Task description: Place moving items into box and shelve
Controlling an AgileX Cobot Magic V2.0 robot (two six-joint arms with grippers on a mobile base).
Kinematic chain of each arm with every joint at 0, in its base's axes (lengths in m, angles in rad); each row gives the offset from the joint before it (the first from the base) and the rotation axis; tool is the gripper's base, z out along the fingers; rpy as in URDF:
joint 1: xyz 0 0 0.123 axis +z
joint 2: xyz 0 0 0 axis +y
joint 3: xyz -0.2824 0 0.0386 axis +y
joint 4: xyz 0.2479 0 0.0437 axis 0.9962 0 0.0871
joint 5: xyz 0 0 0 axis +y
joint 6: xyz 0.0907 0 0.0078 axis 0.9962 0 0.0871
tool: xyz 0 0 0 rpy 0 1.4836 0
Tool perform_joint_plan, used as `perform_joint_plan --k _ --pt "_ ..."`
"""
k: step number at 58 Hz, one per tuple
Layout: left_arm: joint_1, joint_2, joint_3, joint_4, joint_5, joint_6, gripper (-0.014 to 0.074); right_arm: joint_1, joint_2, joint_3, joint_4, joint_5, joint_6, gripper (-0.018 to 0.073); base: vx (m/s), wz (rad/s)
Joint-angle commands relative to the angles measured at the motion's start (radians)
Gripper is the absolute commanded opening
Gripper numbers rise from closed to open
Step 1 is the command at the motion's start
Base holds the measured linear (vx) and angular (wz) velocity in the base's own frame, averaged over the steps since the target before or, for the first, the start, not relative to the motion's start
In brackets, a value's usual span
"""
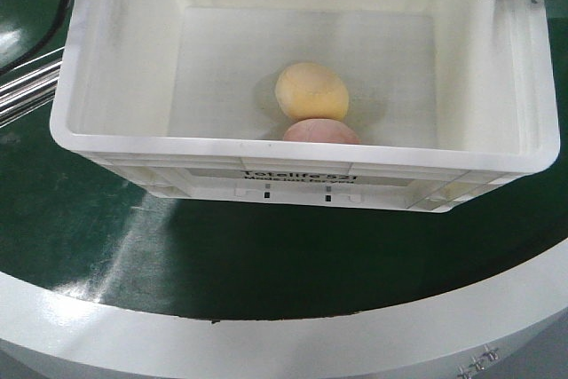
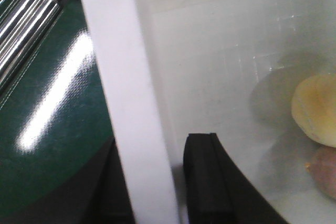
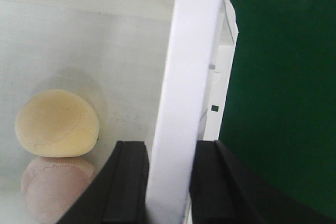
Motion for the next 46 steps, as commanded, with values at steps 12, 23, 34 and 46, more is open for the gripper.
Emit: perform_joint_plan --k 12,23,34,46 --pt "-0.008 -0.067 -0.035 -0.037 -0.169 0.006 -0.0003 -0.002 -0.053 -0.046 0.038 -0.142 -0.018 -0.0005 0.00 0.00" --pt "-0.008 -0.067 -0.035 -0.037 -0.169 0.003 -0.0003 -0.002 -0.053 -0.046 0.038 -0.145 -0.007 -0.0005 0.00 0.00" --pt "-0.008 -0.067 -0.035 -0.029 -0.163 0.003 -0.0003 -0.002 -0.053 -0.046 0.035 -0.157 -0.008 -0.0005 0.00 0.00" --pt "-0.008 -0.067 -0.035 0.010 -0.139 -0.024 -0.0003 -0.002 -0.053 -0.046 0.037 -0.150 -0.008 -0.0005 0.00 0.00"
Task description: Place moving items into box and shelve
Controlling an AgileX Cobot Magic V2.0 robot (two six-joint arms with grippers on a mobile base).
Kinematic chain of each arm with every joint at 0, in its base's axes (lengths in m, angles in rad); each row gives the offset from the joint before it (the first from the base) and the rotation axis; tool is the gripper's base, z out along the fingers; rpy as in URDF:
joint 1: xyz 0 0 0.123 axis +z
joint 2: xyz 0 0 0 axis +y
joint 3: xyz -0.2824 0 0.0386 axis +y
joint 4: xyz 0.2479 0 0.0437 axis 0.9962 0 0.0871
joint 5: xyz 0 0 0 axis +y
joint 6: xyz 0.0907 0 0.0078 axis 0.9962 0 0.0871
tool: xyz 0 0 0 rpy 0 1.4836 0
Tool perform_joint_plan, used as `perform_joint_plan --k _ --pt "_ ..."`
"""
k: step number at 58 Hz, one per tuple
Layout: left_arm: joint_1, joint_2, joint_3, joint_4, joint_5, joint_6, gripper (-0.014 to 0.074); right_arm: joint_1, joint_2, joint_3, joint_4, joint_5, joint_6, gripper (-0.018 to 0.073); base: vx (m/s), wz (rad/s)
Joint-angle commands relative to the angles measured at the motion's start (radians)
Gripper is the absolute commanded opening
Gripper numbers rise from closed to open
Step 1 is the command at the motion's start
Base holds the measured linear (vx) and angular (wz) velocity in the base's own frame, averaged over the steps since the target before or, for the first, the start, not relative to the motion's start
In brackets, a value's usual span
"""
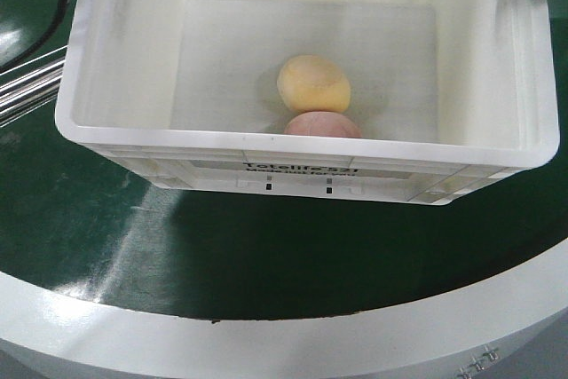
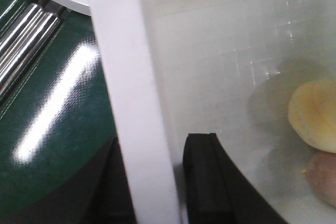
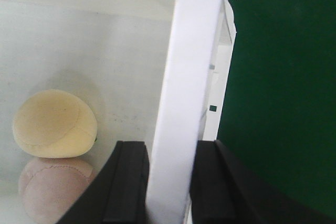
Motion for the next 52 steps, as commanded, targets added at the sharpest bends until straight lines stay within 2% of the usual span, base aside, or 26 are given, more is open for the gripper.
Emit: perform_joint_plan --k 1,7,18,33,52 --pt "-0.008 -0.067 -0.035 0.019 -0.097 -0.022 -0.0003 -0.002 -0.053 -0.046 0.051 -0.128 -0.012 -0.0005 0.00 0.00" --pt "-0.008 -0.067 -0.035 0.052 -0.091 -0.042 -0.0003 -0.002 -0.053 -0.046 0.051 -0.127 -0.012 -0.0005 0.00 0.00" --pt "-0.008 -0.067 -0.035 0.036 -0.092 -0.042 -0.0003 -0.002 -0.053 -0.046 0.050 -0.128 -0.012 -0.0005 0.00 0.00" --pt "-0.008 -0.067 -0.035 0.044 -0.094 -0.042 -0.0003 -0.002 -0.053 -0.046 -0.031 -0.108 -0.012 -0.0005 0.00 0.00" --pt "-0.005 -0.067 -0.035 0.050 -0.101 -0.041 -0.0001 -0.002 -0.053 -0.046 -0.055 -0.115 -0.012 -0.0005 0.00 0.00"
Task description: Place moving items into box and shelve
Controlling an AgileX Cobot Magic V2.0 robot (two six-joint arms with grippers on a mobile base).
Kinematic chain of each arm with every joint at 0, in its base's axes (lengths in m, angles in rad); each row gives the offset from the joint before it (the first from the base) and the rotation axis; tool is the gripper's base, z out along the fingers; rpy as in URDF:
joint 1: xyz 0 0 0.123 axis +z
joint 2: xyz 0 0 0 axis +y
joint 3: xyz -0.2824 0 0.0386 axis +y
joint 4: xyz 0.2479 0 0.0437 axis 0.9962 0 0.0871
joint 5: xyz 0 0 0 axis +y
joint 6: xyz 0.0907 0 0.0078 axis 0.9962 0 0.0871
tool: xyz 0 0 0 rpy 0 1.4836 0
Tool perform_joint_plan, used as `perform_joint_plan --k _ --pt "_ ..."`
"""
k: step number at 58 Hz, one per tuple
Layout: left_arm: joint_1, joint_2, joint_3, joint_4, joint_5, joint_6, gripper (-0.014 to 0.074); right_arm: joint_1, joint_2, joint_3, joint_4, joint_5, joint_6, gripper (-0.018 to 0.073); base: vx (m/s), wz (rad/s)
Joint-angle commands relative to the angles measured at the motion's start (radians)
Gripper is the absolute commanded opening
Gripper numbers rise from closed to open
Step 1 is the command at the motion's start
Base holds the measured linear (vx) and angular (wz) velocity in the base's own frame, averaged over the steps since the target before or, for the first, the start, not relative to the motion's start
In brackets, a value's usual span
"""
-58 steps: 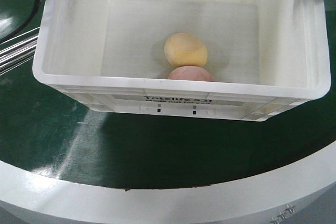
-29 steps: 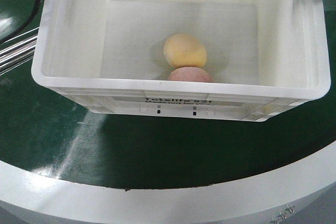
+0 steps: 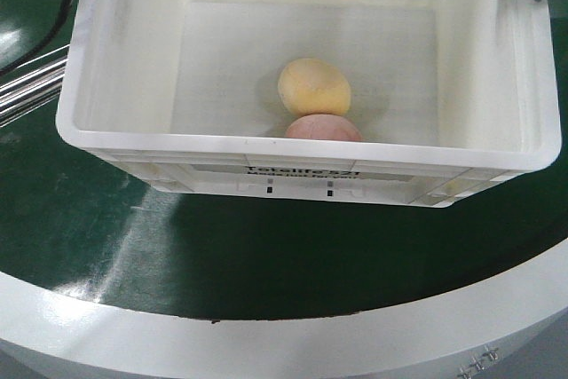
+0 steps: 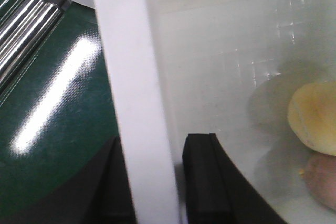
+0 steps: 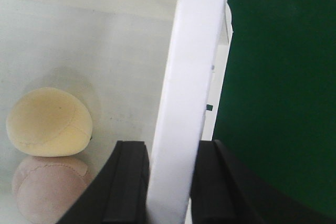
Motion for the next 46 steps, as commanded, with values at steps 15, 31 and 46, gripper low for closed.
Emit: perform_joint_plan --k 15,31,46 --pt "-0.002 -0.066 -0.035 0.031 -0.111 0.001 -0.0001 -0.002 -0.054 -0.046 -0.037 -0.108 -0.012 -0.0005 0.00 0.00" --pt "-0.002 -0.065 -0.035 0.031 -0.111 0.001 -0.0001 -0.002 -0.053 -0.046 -0.042 -0.109 -0.012 -0.0005 0.00 0.00" --pt "-0.002 -0.065 -0.035 0.031 -0.111 0.001 0.0000 -0.002 -0.053 -0.046 -0.042 -0.109 -0.012 -0.0005 0.00 0.00"
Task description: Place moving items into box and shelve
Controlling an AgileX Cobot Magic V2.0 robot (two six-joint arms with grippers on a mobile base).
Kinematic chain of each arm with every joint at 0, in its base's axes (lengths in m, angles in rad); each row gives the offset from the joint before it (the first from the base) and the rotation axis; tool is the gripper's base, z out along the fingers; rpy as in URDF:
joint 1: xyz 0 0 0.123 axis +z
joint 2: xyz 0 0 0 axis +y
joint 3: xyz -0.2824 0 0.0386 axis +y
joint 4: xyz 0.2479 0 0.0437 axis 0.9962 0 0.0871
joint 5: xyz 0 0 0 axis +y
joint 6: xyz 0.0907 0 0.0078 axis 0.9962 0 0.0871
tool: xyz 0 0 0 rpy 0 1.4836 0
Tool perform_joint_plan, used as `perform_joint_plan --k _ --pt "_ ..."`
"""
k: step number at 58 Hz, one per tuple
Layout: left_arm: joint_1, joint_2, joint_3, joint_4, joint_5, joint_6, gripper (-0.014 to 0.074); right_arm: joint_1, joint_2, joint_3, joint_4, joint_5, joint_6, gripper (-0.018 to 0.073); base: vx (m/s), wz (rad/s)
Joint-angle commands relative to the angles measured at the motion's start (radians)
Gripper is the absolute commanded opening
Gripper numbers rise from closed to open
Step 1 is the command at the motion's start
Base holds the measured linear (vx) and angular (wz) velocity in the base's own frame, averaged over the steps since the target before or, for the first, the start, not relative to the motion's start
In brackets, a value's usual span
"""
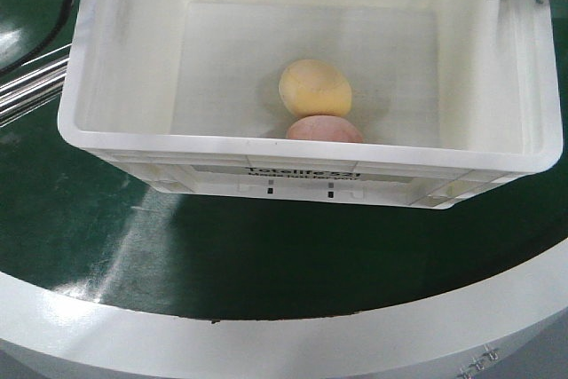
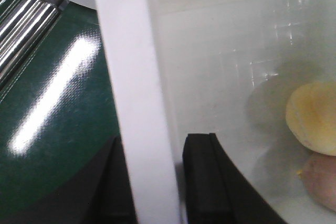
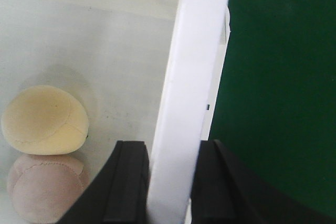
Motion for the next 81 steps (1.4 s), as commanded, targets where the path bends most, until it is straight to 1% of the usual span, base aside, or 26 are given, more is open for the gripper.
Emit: perform_joint_plan --k 1,81 --pt "-0.002 -0.065 -0.035 0.037 -0.111 0.001 0.0000 -0.006 -0.053 -0.046 -0.024 -0.115 -0.012 -0.0005 0.00 0.00" --pt "-0.002 -0.064 -0.035 0.036 -0.111 0.001 0.0000 -0.006 -0.053 -0.046 -0.024 -0.114 -0.012 -0.0005 0.00 0.01"
